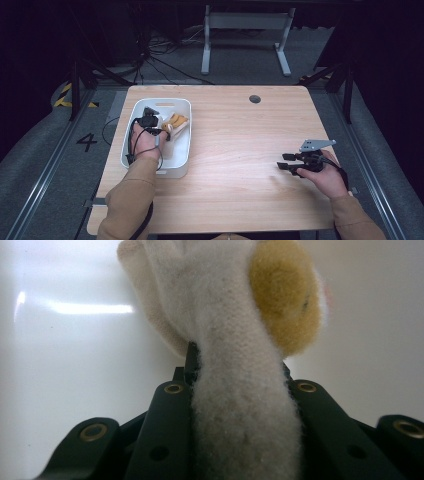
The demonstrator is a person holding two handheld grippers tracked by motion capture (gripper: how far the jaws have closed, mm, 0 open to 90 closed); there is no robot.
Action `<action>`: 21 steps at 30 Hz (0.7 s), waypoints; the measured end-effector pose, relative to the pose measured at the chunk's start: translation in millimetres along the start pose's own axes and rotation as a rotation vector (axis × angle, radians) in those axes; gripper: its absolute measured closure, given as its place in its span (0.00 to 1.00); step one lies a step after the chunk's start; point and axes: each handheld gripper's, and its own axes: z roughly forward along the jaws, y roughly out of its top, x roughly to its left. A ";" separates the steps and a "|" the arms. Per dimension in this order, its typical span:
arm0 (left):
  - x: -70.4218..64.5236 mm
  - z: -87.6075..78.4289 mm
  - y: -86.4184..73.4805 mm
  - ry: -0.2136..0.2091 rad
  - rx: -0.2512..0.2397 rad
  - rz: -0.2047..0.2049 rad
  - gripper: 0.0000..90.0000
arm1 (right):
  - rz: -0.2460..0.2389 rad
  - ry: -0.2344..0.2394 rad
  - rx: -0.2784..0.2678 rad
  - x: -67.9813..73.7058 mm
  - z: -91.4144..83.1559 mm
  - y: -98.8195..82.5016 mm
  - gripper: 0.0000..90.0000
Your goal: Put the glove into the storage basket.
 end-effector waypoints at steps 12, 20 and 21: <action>6.5 15.9 -0.3 0.001 0.025 -0.019 0.81 | 0.009 -0.014 -0.025 -2.9 -5.1 0.4 0.59; 5.9 20.1 -1.8 -0.002 0.031 -0.020 0.72 | 0.009 -0.019 -0.027 -3.0 -5.4 0.3 0.59; 4.9 19.4 -1.8 -0.005 0.028 -0.015 0.68 | 0.008 -0.019 -0.027 -3.2 -5.6 0.3 0.59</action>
